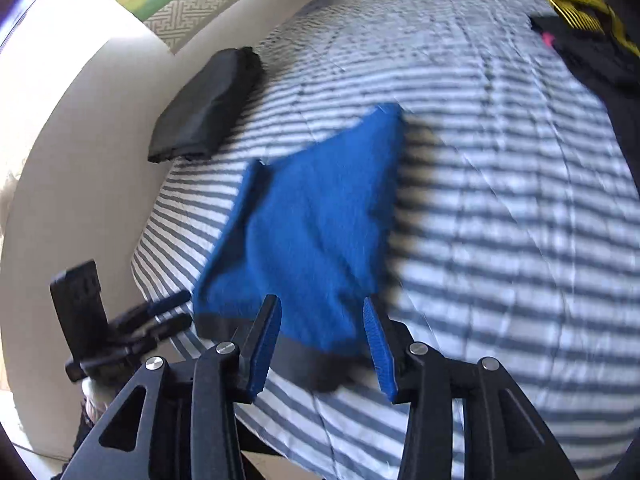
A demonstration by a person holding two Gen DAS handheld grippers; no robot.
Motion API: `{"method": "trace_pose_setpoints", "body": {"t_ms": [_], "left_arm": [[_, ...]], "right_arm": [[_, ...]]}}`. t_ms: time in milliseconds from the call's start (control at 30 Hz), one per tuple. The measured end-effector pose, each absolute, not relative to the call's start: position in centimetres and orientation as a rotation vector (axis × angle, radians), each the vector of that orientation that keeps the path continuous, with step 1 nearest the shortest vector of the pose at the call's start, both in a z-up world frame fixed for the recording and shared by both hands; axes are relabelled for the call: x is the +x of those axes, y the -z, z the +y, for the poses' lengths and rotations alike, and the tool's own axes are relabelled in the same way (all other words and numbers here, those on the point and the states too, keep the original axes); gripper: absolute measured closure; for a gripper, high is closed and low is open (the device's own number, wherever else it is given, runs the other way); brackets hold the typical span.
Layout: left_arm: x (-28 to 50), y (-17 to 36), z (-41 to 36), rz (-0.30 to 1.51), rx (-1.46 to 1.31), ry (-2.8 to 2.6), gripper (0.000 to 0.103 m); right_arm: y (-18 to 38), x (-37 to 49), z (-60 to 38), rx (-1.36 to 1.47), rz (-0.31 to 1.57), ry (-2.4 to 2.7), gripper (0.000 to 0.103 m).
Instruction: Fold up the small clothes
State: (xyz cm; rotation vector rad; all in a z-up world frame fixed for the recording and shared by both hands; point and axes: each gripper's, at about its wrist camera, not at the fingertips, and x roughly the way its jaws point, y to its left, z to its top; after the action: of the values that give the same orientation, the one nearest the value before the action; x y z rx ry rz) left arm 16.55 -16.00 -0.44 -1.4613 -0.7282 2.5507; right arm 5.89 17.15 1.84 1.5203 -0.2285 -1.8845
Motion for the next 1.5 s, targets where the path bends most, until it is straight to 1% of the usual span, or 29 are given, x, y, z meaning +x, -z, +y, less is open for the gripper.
{"method": "trace_pose_setpoints", "body": {"t_ms": [133,167,267,300,333,367,400,433,467,500,567,633,733,867,967,1000,1033,1133,1267,1367,1500], "left_arm": [[15.7,1.4,-16.3,-0.784,-1.478,-2.483,0.032],[14.7,2.0,-16.4,-0.799,-1.485,-2.466,0.032],[13.1,3.3,-16.1,-0.819,-1.524,-2.390,0.034],[12.5,3.6,-16.0,-0.827,-1.541,-2.363,0.039],[12.2,3.7,-15.9,-0.846,-1.554,-2.328,0.050],[11.8,3.8,-15.9,-0.867,-1.574,-2.295,0.057],[11.5,3.7,-16.1,-0.891,-1.605,-2.262,0.070],[11.2,3.6,-16.4,-0.917,-1.644,-2.235,0.078],[10.9,3.4,-16.7,-0.944,-1.669,-2.206,0.079],[10.7,3.1,-16.9,-0.971,-1.679,-2.172,0.079],[10.8,2.2,-17.3,-1.012,-1.681,-2.117,0.079],[11.0,1.7,-17.3,-1.005,-1.707,-2.092,0.079],[11.4,2.4,-17.1,-0.957,-1.786,-2.110,0.079],[12.2,4.7,-17.2,-0.938,-1.883,-2.145,0.079],[12.8,4.5,-17.7,-0.933,-1.886,-2.187,0.076],[13.0,3.9,-17.8,-0.898,-1.886,-2.223,0.072],[13.2,3.1,-17.8,-0.860,-1.867,-2.271,0.067],[13.6,0.5,-18.2,-0.770,-1.794,-2.364,0.065],[11.7,-2.1,-17.4,-0.760,-1.623,-2.458,0.065],[9.2,-1.7,-16.2,-0.761,-1.589,-2.445,0.065],[7.1,1.4,-17.3,-0.783,-1.713,-2.456,0.067]], "right_arm": [[0.2,8.5,18.0,1.491,-0.237,1.838,0.064],[0.4,9.0,17.6,1.476,-0.216,1.837,0.064],[0.8,10.2,15.4,1.440,-0.074,1.889,0.064],[0.9,10.3,14.8,1.428,-0.038,1.901,0.064],[0.9,10.5,14.2,1.416,-0.009,1.913,0.064],[0.9,10.6,13.8,1.412,0.016,1.925,0.064],[0.8,10.4,13.5,1.414,0.038,1.933,0.064],[0.6,10.2,13.2,1.415,0.056,1.941,0.071],[0.3,10.0,13.0,1.423,0.079,1.944,0.086],[-0.1,9.7,12.8,1.433,0.094,1.942,0.092],[-1.5,9.3,13.0,1.428,0.096,1.936,0.094],[-3.1,9.1,13.5,1.415,0.106,1.935,0.095],[-4.4,9.4,13.3,1.392,0.207,1.965,0.096],[-2.1,10.9,12.3,1.432,0.366,1.923,0.096],[-0.2,12.5,11.9,1.468,0.454,1.830,0.096],[-0.2,12.7,12.2,1.466,0.452,1.823,0.095],[-0.6,12.7,12.9,1.456,0.424,1.820,0.095],[-2.9,12.0,15.3,1.399,0.290,1.833,0.094],[-5.9,9.4,17.0,1.286,0.102,1.931,0.094],[-5.9,7.9,14.9,1.264,0.044,1.960,0.094],[-3.2,7.0,11.5,1.294,0.066,1.940,0.094]]}}
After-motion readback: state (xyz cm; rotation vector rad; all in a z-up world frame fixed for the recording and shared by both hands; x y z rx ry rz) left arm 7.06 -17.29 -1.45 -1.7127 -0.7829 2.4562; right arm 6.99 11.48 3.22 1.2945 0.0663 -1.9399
